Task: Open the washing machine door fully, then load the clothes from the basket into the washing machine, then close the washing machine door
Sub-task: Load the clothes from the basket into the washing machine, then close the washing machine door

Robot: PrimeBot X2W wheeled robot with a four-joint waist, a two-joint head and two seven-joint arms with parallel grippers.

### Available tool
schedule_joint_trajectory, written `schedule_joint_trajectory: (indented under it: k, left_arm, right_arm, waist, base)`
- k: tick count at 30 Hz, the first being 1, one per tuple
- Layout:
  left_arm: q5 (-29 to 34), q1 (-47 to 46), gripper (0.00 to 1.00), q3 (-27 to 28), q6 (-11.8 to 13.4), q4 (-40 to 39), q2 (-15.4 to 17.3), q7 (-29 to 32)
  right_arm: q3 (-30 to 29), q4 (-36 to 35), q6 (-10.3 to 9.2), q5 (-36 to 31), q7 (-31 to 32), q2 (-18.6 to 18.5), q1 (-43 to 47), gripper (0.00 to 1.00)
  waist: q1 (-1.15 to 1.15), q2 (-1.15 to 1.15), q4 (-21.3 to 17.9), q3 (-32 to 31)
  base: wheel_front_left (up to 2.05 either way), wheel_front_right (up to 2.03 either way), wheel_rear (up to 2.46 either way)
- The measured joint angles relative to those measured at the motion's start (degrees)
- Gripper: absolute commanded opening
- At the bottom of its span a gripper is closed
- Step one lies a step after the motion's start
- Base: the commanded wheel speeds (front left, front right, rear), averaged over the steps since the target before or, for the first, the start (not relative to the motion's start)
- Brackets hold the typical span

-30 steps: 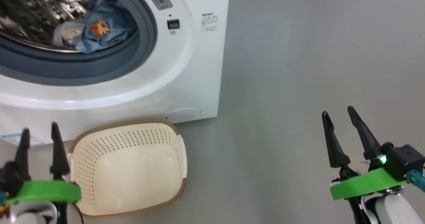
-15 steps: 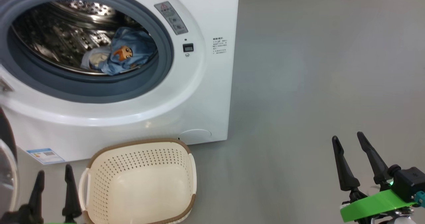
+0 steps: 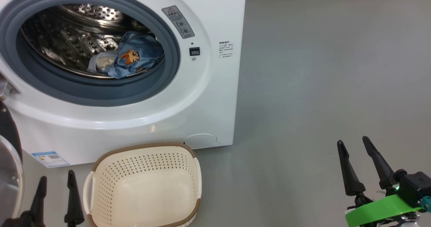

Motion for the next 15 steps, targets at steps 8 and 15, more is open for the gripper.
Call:
schedule_joint_trajectory:
  k: [8, 15]
  left_arm:
    - [-0.25, 0.45, 1.00, -0.26, 0.00, 0.05, 0.02, 0.00]
    - [-0.51, 0.44, 1.00, -0.45, 0.00, 0.21, 0.09, 0.00]
  right_arm:
    - [0.02, -0.03, 0.00, 0.00, 0.00, 0.05, 0.02, 1.00]
    - [0.02, -0.11, 0.00, -0.01, 0.00, 0.19, 0.02, 1.00]
  waist:
    - [0.00, 0.00, -0.07, -0.03]
    - [0.00, 0.00, -0.12, 0.33]
  base:
    - [0.00, 0.00, 0.00]
    - [-0.11, 0.11, 0.00]
